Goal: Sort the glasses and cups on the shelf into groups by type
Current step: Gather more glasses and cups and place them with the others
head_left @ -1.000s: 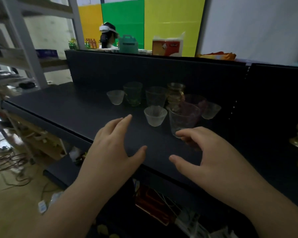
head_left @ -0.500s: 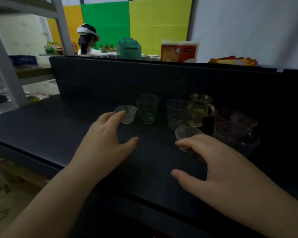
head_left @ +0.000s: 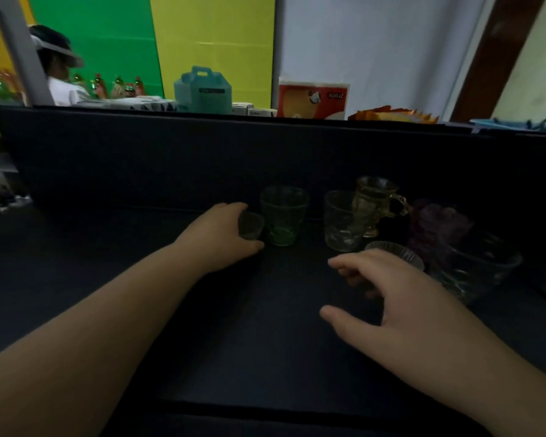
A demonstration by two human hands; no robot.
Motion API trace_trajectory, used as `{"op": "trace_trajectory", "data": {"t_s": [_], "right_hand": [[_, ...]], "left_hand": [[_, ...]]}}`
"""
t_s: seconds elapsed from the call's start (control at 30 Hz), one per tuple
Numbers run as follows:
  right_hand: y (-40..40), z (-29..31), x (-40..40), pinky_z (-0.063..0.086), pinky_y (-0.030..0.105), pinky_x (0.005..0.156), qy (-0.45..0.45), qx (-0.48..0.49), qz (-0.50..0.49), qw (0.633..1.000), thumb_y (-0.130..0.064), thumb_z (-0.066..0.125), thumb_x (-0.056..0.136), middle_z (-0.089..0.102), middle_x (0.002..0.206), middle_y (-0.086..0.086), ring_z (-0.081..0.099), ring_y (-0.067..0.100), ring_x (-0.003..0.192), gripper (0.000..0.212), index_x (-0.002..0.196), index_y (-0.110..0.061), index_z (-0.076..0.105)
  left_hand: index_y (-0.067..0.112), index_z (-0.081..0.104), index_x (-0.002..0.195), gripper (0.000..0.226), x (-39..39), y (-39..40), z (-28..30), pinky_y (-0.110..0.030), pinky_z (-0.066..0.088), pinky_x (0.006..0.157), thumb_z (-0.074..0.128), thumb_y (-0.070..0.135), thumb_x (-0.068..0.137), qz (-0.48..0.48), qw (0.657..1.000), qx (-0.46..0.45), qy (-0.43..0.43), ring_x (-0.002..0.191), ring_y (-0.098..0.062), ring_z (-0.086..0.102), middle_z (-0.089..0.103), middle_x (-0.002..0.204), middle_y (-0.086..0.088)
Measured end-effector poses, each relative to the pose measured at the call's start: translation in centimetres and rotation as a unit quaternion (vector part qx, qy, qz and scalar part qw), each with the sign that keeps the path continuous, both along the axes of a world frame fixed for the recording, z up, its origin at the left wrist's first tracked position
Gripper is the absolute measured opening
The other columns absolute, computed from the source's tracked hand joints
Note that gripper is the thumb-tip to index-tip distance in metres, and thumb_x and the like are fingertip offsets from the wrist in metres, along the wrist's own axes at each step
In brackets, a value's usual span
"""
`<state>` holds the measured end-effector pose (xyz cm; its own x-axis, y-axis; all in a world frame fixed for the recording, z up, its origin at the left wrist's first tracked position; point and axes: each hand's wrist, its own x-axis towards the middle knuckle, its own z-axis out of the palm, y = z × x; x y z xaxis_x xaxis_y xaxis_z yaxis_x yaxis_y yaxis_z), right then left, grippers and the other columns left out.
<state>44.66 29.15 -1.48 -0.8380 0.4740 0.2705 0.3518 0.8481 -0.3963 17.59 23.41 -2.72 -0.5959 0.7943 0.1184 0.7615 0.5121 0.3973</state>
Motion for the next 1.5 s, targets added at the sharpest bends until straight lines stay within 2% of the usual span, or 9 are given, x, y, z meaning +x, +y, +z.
{"op": "trace_trajectory", "data": {"t_s": [0.27, 0.4, 0.63, 0.77, 0.9, 1.03, 1.17, 1.23, 1.5], "right_hand": [[-0.2, 2.3, -3.1, 0.04, 0.013, 0.088, 0.025, 0.022, -0.034, 0.999, -0.061, 0.059, 0.08, 0.049, 0.123, -0.026, 0.048, -0.008, 0.108, 0.062, 0.137, -0.041, 0.048], [1.5, 4.8, -7.8, 0.045, 0.025, 0.088, 0.018, 0.074, -0.041, 0.996, -0.054, 0.065, 0.084, 0.051, 0.126, -0.008, 0.052, 0.008, 0.109, 0.065, 0.141, -0.028, 0.048], [5.3, 6.1, -17.1, 0.048, 0.043, 0.097, -0.223, 0.133, -0.094, 0.961, -0.062, 0.068, 0.079, 0.035, 0.148, 0.014, 0.044, 0.034, 0.128, 0.092, 0.15, -0.017, 0.032], [6.1, 5.4, -19.3, 0.052, 0.042, 0.092, -0.28, 0.083, -0.123, 0.948, -0.063, 0.067, 0.08, 0.048, 0.136, 0.011, 0.055, 0.03, 0.113, 0.083, 0.144, -0.018, 0.043], [6.0, 4.7, -19.1, 0.056, 0.036, 0.079, -0.217, 0.054, -0.101, 0.969, -0.065, 0.07, 0.075, 0.061, 0.105, 0.001, 0.061, 0.019, 0.089, 0.068, 0.123, -0.018, 0.06], [4.9, 4.3, -17.6, 0.059, 0.036, 0.078, -0.129, 0.02, -0.086, 0.988, -0.073, 0.072, 0.065, 0.066, 0.105, -0.001, 0.064, 0.016, 0.088, 0.075, 0.117, -0.019, 0.064], [3.4, 5.5, -13.8, 0.054, 0.034, 0.083, -0.023, 0.044, -0.089, 0.995, -0.078, 0.066, 0.066, 0.06, 0.123, 0.0, 0.06, 0.017, 0.102, 0.092, 0.136, -0.02, 0.055], [2.9, 5.9, -11.2, 0.055, 0.034, 0.081, 0.027, 0.048, -0.091, 0.994, -0.082, 0.063, 0.065, 0.059, 0.118, -0.003, 0.059, 0.013, 0.098, 0.086, 0.13, -0.025, 0.058], [1.9, 5.5, -0.2, 0.045, 0.021, 0.078, 0.106, -0.004, -0.148, 0.983, -0.076, 0.07, 0.063, 0.051, 0.117, -0.014, 0.053, 0.002, 0.1, 0.091, 0.141, -0.035, 0.05]], "left_hand": [[0.025, 0.037, 0.146, 0.09, -0.4, -3.8, 1.1, -0.026, 0.039, 0.092, 0.075, 0.057, 0.071, 0.002, 0.999, 0.053, -0.013, 0.119, -0.018, 0.049, 0.041, 0.141, -0.002], [0.024, 0.037, 0.146, 0.092, 1.1, -6.2, 1.3, -0.024, 0.038, 0.092, 0.073, 0.06, 0.07, -0.005, 0.995, 0.099, 0.014, 0.119, -0.015, 0.048, 0.043, 0.14, 0.001], [0.024, 0.036, 0.147, 0.09, 2.3, -8.4, 1.5, -0.027, 0.039, 0.097, 0.072, 0.058, 0.072, 0.002, 0.994, 0.107, 0.016, 0.124, -0.012, 0.046, 0.043, 0.143, 0.005], [0.025, 0.036, 0.146, 0.081, 2.4, -9.3, 1.3, -0.023, 0.038, 0.092, 0.071, 0.051, 0.078, 0.001, 0.993, 0.12, 0.001, 0.118, -0.007, 0.046, 0.041, 0.141, 0.008], [0.026, 0.036, 0.146, 0.08, 2.5, -9.8, 1.2, -0.022, 0.037, 0.092, 0.071, 0.049, 0.078, 0.005, 0.991, 0.131, -0.005, 0.118, -0.006, 0.044, 0.039, 0.143, 0.008], [0.027, 0.035, 0.146, 0.081, 2.7, -10.0, 1.2, -0.023, 0.039, 0.09, 0.071, 0.05, 0.077, 0.003, 0.989, 0.148, -0.009, 0.112, -0.003, 0.042, 0.036, 0.143, 0.01], [0.029, 0.036, 0.146, 0.08, 3.8, -9.7, 0.9, -0.02, 0.037, 0.084, 0.072, 0.048, 0.077, -0.01, 0.985, 0.175, 0.005, 0.107, 0.0, 0.041, 0.036, 0.14, 0.012], [0.03, 0.037, 0.145, 0.08, 4.5, -9.3, 0.9, -0.021, 0.039, 0.084, 0.071, 0.048, 0.076, -0.027, 0.982, 0.188, -0.005, 0.109, -0.002, 0.044, 0.036, 0.139, 0.012], [0.032, 0.036, 0.146, 0.079, 9.2, -6.7, 1.3, -0.021, 0.043, 0.085, 0.066, 0.05, 0.075, -0.111, 0.97, 0.214, -0.028, 0.108, -0.003, 0.044, 0.031, 0.134, 0.017]]}}
